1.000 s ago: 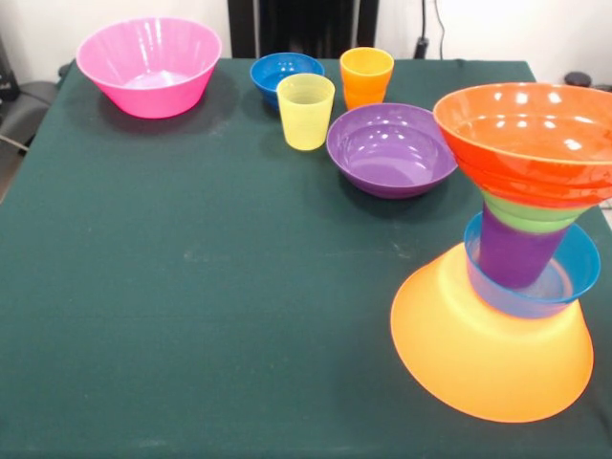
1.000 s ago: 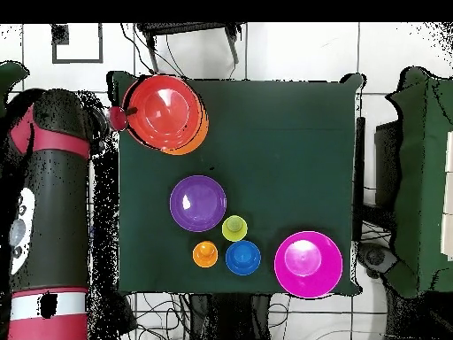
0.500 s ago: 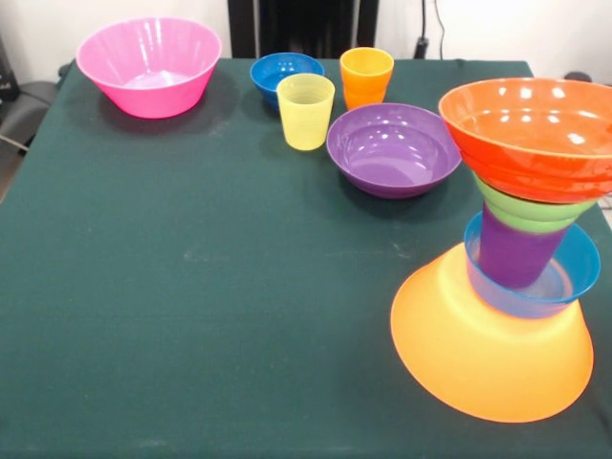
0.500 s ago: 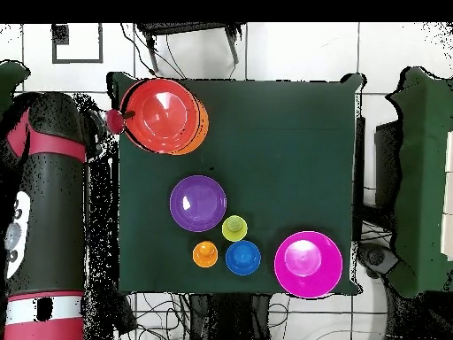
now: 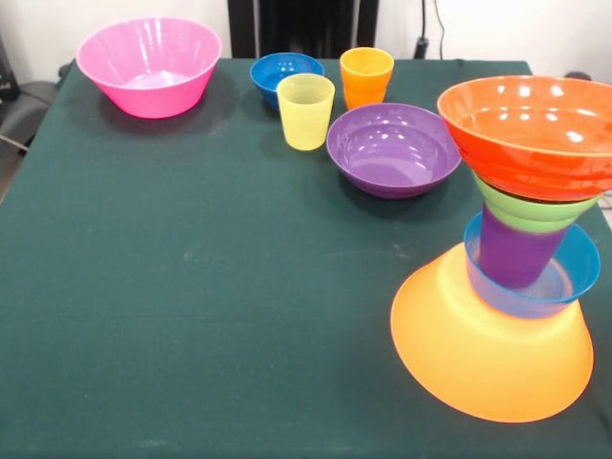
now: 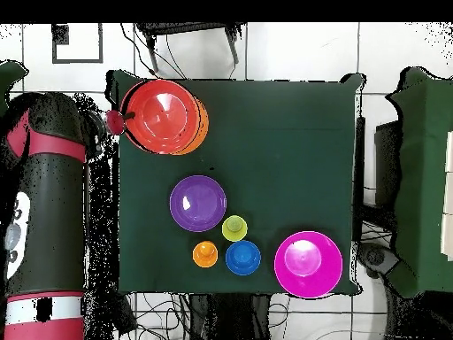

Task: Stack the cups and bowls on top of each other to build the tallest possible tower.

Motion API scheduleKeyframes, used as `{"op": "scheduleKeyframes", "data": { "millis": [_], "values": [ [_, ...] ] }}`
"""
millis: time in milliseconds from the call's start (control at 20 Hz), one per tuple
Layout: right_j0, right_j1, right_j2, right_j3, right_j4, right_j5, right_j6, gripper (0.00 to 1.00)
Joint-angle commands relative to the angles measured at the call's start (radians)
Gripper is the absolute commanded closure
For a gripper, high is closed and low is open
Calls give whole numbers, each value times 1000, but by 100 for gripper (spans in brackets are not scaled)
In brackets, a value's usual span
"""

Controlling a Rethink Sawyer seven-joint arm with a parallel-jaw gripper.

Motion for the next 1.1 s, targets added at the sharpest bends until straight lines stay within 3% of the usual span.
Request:
{"op": "scheduleKeyframes", "data": {
  "millis": [50, 1100],
  "values": [
    [10, -4, 77, 104, -54, 94, -156, 100],
    [25, -4, 91, 142, -47, 66, -125, 100]
  ]
}}
